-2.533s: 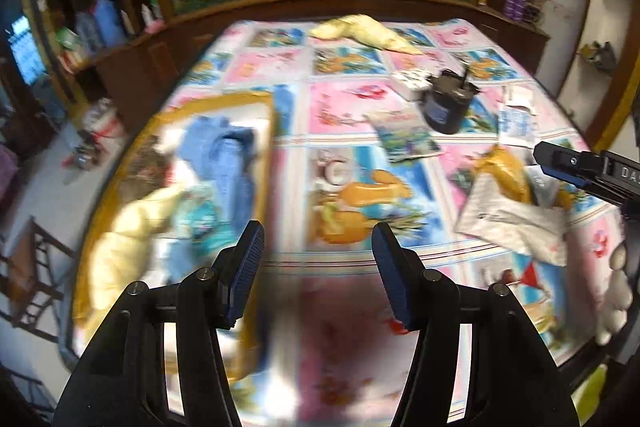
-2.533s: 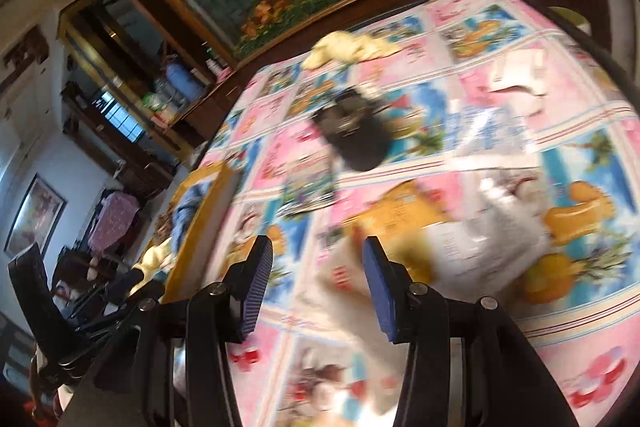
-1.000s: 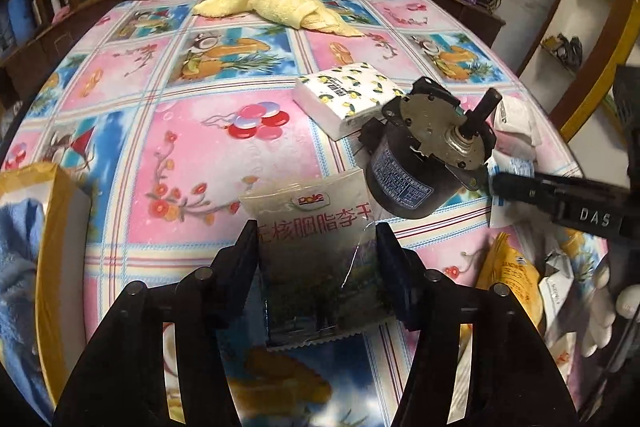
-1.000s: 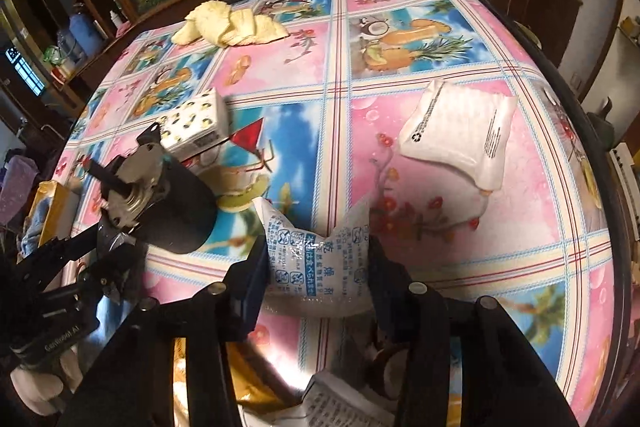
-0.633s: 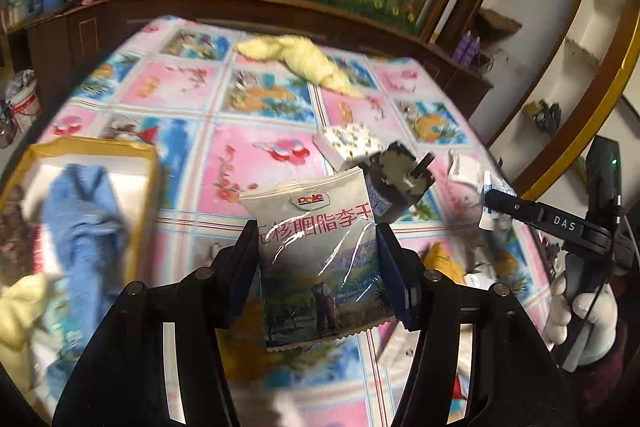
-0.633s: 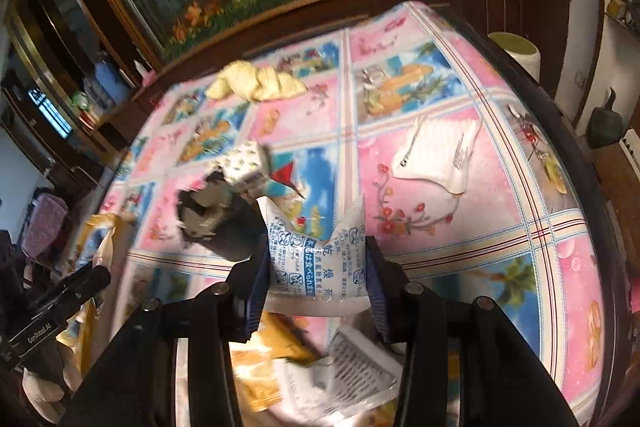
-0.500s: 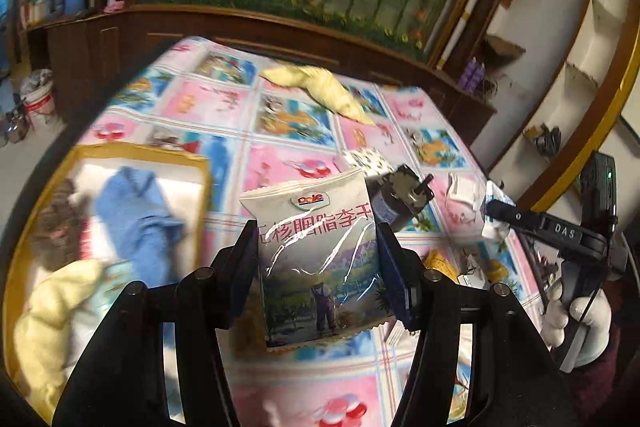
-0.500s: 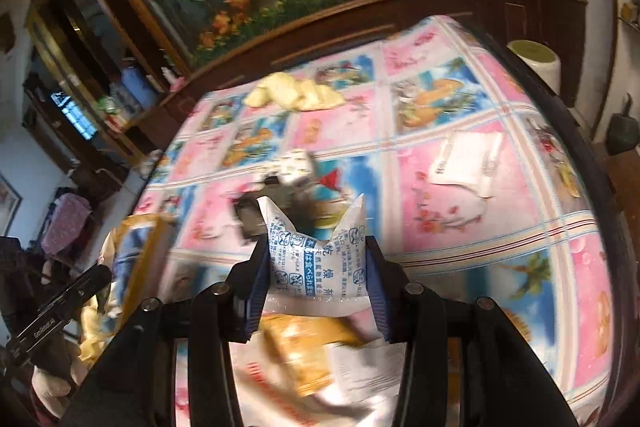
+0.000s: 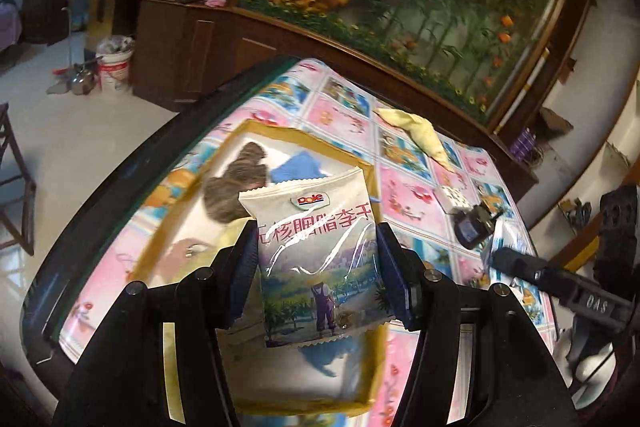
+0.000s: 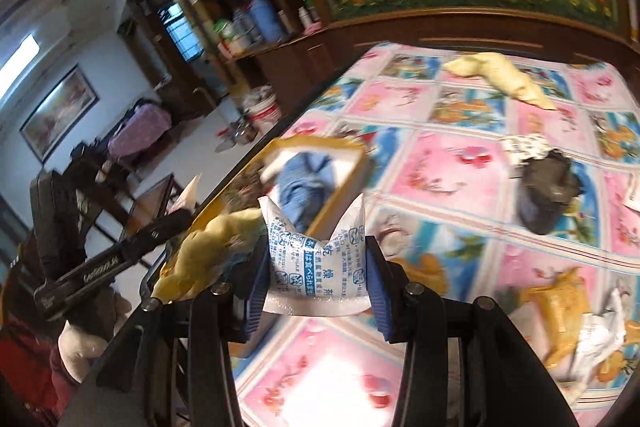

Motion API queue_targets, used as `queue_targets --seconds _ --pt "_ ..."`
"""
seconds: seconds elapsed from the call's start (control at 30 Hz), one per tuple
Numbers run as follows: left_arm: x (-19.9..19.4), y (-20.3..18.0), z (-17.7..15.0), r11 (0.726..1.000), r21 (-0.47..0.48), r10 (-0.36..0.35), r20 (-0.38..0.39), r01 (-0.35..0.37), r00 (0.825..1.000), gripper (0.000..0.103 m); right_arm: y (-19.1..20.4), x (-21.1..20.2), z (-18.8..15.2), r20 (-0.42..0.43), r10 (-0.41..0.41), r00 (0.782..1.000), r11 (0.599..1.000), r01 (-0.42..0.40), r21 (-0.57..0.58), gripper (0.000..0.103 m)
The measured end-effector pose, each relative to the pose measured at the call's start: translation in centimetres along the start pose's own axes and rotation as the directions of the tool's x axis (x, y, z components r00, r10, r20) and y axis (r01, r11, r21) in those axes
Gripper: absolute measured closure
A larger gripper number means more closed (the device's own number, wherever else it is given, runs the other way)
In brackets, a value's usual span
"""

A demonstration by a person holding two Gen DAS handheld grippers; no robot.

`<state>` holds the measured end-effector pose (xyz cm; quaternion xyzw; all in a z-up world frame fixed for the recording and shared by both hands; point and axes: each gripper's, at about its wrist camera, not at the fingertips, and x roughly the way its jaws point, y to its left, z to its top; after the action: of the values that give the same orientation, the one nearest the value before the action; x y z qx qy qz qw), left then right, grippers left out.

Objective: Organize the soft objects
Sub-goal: 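Carry the snack bag and desiccant packet into the box and open both tools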

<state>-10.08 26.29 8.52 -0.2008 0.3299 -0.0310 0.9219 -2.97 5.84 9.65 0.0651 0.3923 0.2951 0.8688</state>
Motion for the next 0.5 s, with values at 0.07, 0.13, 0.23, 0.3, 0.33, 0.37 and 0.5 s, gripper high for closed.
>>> queue_targets --seconds 0.07,0.13,0.23,0.3,0.33,0.37,0.5 --pt "0.0 1.7 -0.2 0.999 -0.033 -0.005 0.001 0.005 1.000 0.046 1.6 1.3 -0.5 -0.031 0.015 0.999 1.000 -0.015 -0.027 0.059" --pt "-0.1 3.2 -0.4 0.998 -0.060 -0.010 0.002 0.010 1.000 0.046 3.0 2.5 -1.0 -0.058 0.022 0.998 0.998 -0.025 -0.053 0.059" --pt "0.1 4.6 -0.2 0.996 -0.082 -0.020 0.000 0.020 1.000 0.046 4.5 3.6 -2.0 -0.090 0.008 0.996 0.995 -0.016 -0.097 0.059" --pt "0.2 5.4 0.0 0.996 -0.088 -0.022 -0.003 0.022 1.000 0.046 5.7 4.5 -2.3 -0.112 0.002 0.994 0.991 -0.017 -0.134 0.059" --pt "0.4 5.7 0.3 0.995 -0.092 -0.026 -0.007 0.025 1.000 0.046 6.4 5.0 -2.5 -0.122 -0.003 0.993 0.988 -0.017 -0.157 0.059" --pt "0.5 6.1 0.6 0.995 -0.095 -0.031 -0.010 0.030 0.999 0.046 7.1 5.3 -2.6 -0.129 -0.005 0.992 0.985 -0.018 -0.173 0.059" --pt "0.6 7.2 2.5 0.995 -0.094 -0.036 -0.023 0.034 0.999 0.046 8.5 6.2 -2.7 -0.142 0.018 0.990 0.982 -0.044 -0.186 0.059"
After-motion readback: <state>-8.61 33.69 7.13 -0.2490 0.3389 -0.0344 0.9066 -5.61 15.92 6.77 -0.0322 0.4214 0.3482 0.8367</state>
